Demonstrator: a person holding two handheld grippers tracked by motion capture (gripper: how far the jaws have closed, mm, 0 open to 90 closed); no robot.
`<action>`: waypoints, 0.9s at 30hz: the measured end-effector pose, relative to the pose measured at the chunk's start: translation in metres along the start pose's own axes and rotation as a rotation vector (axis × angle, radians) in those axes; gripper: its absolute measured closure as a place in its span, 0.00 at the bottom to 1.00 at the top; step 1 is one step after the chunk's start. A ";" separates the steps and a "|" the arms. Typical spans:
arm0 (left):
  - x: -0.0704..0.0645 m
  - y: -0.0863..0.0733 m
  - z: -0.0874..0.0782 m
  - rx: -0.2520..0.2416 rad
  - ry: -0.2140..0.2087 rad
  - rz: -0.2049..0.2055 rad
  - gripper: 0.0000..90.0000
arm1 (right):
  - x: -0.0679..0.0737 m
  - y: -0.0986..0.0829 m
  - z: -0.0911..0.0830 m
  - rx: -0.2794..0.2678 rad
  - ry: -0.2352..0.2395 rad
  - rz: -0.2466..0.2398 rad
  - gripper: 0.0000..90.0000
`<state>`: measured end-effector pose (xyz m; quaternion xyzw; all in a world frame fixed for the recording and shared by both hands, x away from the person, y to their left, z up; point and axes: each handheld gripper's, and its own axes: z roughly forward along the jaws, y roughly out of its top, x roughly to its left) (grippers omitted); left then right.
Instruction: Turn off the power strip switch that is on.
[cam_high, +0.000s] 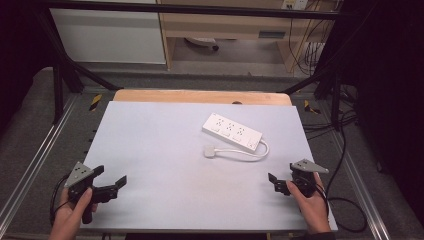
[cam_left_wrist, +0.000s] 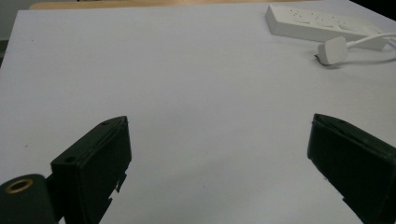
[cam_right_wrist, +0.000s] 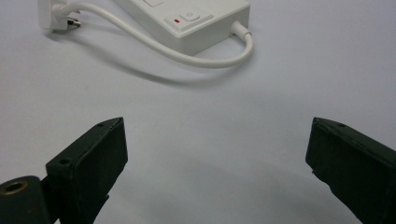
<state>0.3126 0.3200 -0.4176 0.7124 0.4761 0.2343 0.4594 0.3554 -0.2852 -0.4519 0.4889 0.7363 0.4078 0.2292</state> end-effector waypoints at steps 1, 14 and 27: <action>0.000 0.000 0.000 0.000 -0.001 0.000 0.07 | 0.000 0.000 0.001 0.003 0.000 -0.003 0.07; 0.000 0.000 0.001 0.000 0.000 0.002 0.07 | 0.000 -0.001 0.001 0.016 0.007 0.002 0.06; -0.001 0.000 0.001 0.004 0.002 0.006 0.07 | 0.003 0.012 -0.012 -0.035 0.043 0.060 0.06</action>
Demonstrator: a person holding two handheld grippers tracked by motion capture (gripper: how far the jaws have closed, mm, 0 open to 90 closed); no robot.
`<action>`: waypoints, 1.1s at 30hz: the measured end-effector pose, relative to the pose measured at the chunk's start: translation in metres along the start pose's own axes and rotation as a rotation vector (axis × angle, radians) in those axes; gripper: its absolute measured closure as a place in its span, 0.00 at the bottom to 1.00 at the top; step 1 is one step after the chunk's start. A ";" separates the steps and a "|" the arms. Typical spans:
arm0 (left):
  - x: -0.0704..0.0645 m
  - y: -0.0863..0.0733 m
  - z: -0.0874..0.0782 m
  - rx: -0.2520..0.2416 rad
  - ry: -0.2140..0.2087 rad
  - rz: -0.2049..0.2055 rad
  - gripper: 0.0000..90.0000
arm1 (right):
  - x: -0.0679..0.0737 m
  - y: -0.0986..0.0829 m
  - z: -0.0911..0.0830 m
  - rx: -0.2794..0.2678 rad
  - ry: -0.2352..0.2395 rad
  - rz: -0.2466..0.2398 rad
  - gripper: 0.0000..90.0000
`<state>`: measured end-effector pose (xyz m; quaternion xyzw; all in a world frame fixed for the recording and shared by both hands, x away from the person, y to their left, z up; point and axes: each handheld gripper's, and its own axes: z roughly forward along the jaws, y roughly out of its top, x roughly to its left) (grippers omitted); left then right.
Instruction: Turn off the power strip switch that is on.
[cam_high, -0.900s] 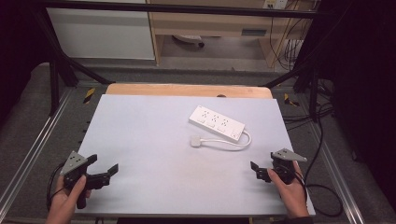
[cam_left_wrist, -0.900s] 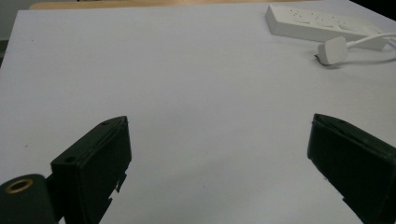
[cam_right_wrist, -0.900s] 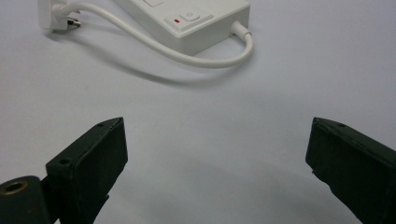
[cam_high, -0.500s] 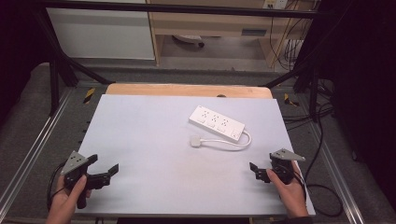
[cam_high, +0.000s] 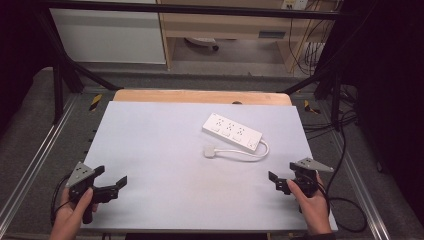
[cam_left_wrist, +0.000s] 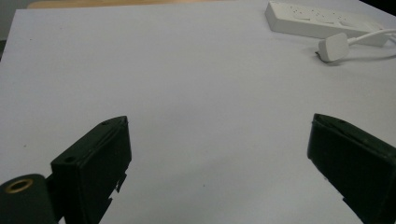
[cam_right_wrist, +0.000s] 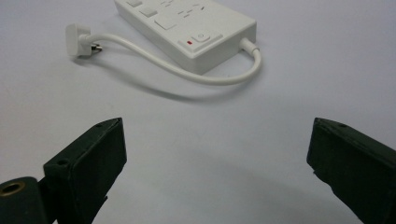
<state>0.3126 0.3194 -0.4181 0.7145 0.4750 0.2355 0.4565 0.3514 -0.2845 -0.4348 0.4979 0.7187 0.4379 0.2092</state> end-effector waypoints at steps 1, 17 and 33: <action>0.000 0.000 0.000 0.001 0.001 0.001 0.07 | 0.001 0.003 -0.001 -0.013 0.001 -0.007 0.06; 0.000 -0.001 0.001 0.010 0.003 0.003 0.07 | 0.011 0.030 -0.005 -0.082 -0.018 -0.074 0.65; -0.001 -0.001 0.002 0.010 0.006 0.008 0.07 | 0.015 0.057 0.001 -0.087 -0.007 -0.166 1.00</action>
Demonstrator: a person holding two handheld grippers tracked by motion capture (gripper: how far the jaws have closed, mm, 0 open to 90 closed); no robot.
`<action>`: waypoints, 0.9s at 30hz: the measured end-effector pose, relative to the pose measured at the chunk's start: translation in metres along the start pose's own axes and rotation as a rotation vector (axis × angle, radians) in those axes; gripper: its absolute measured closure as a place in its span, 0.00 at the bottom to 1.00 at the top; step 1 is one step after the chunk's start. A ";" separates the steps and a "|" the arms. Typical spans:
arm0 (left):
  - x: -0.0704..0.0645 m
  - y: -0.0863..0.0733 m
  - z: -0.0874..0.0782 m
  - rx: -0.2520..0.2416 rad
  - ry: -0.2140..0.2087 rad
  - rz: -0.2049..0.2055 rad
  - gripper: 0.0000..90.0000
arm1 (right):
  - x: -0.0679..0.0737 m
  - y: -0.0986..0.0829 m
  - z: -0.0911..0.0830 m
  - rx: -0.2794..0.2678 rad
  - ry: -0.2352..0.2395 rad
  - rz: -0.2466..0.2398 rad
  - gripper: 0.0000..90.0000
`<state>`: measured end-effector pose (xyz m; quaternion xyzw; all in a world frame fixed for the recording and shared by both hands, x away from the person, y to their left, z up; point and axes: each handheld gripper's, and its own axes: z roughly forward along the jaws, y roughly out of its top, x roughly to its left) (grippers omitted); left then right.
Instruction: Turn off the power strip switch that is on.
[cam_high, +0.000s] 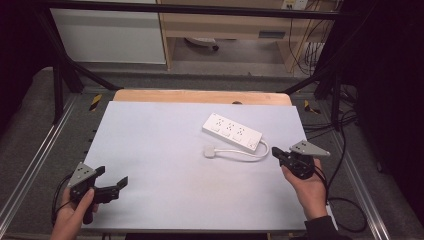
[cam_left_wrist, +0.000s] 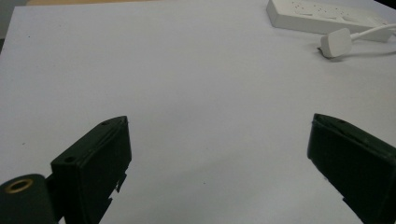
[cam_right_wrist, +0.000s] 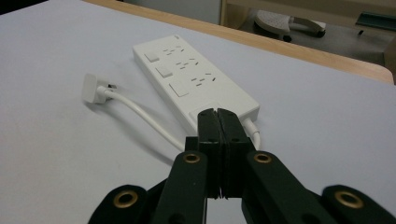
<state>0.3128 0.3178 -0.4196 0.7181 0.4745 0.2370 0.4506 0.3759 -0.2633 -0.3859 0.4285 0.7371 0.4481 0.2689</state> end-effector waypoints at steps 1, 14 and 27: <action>0.000 0.000 0.000 0.000 0.000 0.000 0.07 | -0.001 0.002 0.001 0.001 0.001 0.000 1.00; 0.000 0.000 0.000 0.000 0.001 0.002 0.07 | -0.008 0.028 0.021 -0.017 0.008 0.003 1.00; 0.000 0.000 0.001 0.004 0.001 0.002 0.07 | -0.014 0.050 0.041 -0.031 0.008 -0.008 1.00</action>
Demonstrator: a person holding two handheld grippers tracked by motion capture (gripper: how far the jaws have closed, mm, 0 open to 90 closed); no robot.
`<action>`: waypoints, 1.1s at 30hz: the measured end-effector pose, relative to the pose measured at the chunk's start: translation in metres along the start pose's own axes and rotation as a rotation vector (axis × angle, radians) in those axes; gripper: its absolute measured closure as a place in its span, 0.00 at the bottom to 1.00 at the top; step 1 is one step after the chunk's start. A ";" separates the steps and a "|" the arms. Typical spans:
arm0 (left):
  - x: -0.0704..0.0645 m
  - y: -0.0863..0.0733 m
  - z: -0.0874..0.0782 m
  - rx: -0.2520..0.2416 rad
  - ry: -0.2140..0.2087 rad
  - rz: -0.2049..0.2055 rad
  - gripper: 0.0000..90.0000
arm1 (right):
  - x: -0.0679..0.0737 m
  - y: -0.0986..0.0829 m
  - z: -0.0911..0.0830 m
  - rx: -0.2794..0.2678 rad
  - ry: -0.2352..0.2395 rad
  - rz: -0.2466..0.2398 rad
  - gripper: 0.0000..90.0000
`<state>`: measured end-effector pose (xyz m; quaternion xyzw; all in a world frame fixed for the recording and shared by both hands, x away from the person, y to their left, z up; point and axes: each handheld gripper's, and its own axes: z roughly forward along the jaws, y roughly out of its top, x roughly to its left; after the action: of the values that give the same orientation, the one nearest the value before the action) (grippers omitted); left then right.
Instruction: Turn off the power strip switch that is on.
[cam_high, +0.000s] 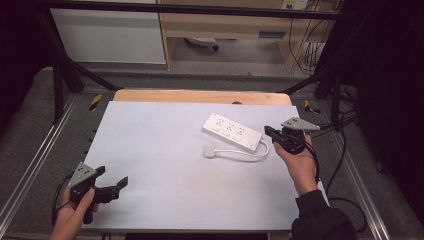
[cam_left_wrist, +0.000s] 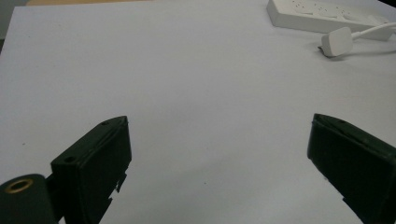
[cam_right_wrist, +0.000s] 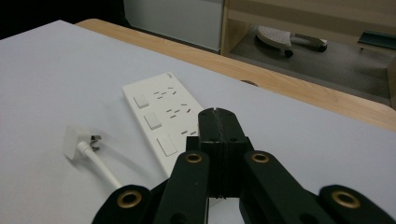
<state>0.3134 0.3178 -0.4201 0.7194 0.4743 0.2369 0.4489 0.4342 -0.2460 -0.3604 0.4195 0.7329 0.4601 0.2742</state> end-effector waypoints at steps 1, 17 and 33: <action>0.000 0.000 0.000 0.000 0.000 0.000 0.07 | -0.001 0.002 0.002 0.000 0.000 0.002 1.00; 0.001 0.000 0.001 0.002 0.004 0.003 0.07 | -0.003 0.020 0.024 0.010 -0.004 -0.011 1.00; 0.001 -0.001 0.001 0.003 0.005 -0.003 0.07 | -0.001 0.025 0.062 0.064 0.012 -0.001 1.00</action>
<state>0.3146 0.3182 -0.4212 0.7188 0.4767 0.2374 0.4469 0.4927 -0.2141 -0.3646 0.4248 0.7490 0.4390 0.2566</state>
